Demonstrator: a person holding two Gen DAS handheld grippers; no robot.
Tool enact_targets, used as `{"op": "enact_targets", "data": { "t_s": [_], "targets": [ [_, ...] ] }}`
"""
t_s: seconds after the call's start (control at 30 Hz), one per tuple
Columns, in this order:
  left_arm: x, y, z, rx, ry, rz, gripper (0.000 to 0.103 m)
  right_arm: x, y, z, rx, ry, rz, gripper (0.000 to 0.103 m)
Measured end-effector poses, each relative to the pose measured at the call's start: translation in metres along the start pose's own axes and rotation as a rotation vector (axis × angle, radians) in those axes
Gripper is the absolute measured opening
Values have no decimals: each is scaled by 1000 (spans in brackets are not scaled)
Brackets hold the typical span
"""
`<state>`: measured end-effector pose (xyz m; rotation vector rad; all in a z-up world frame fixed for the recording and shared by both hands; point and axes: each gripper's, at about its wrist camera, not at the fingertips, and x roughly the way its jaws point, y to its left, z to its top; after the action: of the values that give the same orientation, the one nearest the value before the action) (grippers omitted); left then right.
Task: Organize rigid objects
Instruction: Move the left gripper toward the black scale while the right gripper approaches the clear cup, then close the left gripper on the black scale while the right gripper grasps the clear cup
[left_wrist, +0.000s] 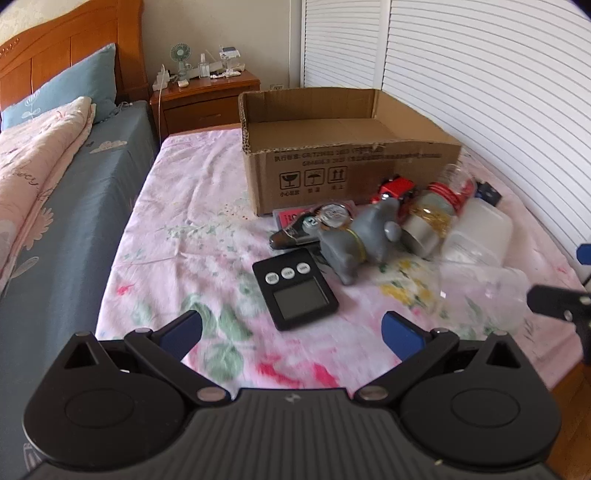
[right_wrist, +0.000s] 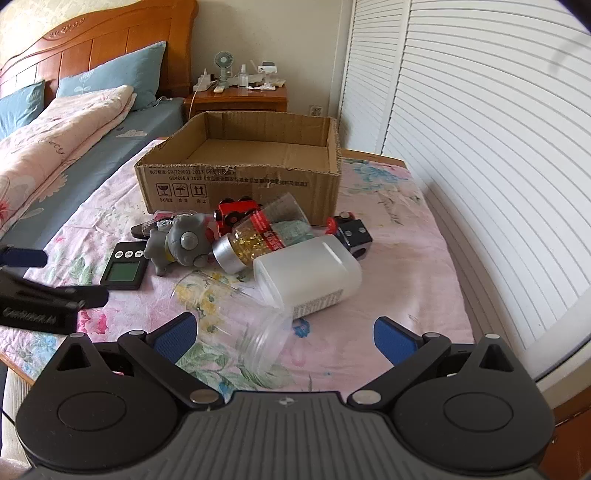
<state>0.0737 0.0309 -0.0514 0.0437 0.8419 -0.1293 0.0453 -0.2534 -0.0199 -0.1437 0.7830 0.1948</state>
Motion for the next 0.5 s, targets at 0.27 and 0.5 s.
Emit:
{"op": "enact_targets", "data": {
  "t_s": [0.27, 0.5],
  "targets": [
    [52, 8, 16, -16, 42, -18, 102, 17, 12, 9, -49, 4, 19, 103],
    [70, 19, 14, -9, 55, -4, 103, 26, 25, 17, -88, 6, 31, 103]
  ]
}}
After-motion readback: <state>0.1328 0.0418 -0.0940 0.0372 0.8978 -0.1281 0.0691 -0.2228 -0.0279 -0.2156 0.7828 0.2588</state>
